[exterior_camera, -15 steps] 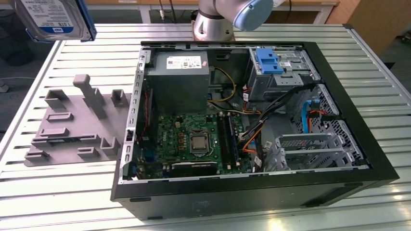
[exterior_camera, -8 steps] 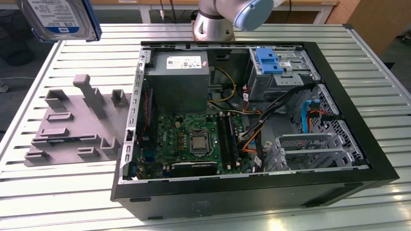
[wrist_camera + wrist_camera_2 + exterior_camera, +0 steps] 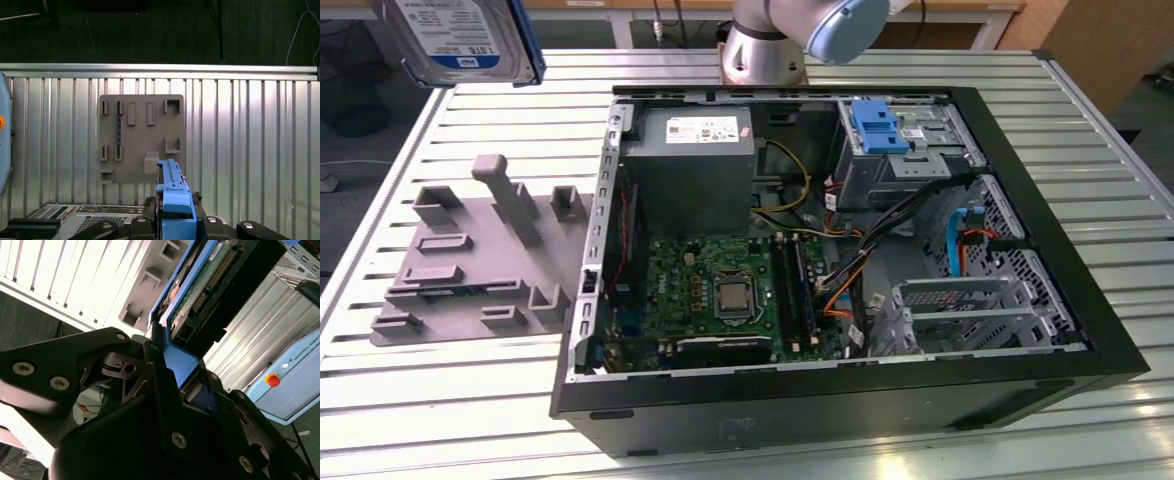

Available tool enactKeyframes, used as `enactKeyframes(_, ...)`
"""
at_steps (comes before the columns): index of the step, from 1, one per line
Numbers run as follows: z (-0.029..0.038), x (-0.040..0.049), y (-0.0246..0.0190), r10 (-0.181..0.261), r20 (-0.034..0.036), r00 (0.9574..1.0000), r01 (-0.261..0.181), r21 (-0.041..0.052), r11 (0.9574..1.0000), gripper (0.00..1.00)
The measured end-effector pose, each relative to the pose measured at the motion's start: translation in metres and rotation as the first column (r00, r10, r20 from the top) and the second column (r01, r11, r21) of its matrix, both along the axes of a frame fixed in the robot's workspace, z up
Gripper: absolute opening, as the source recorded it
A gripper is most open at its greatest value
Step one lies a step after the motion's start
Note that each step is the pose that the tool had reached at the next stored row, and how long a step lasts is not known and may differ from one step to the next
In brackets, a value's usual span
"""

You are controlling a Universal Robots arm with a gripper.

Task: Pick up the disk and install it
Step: 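Pick up the disk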

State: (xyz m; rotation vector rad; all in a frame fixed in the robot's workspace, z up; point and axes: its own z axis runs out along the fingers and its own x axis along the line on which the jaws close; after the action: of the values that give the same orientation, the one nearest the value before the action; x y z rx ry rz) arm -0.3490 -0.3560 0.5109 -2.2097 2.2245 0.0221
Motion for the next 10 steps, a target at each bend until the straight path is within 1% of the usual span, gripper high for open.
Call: enactKeyframes(10, 0.0, 0.0135, 0.0, 0.0, 0.0001, 1.0, 0.0, 0.0, 1.0, 0.36)
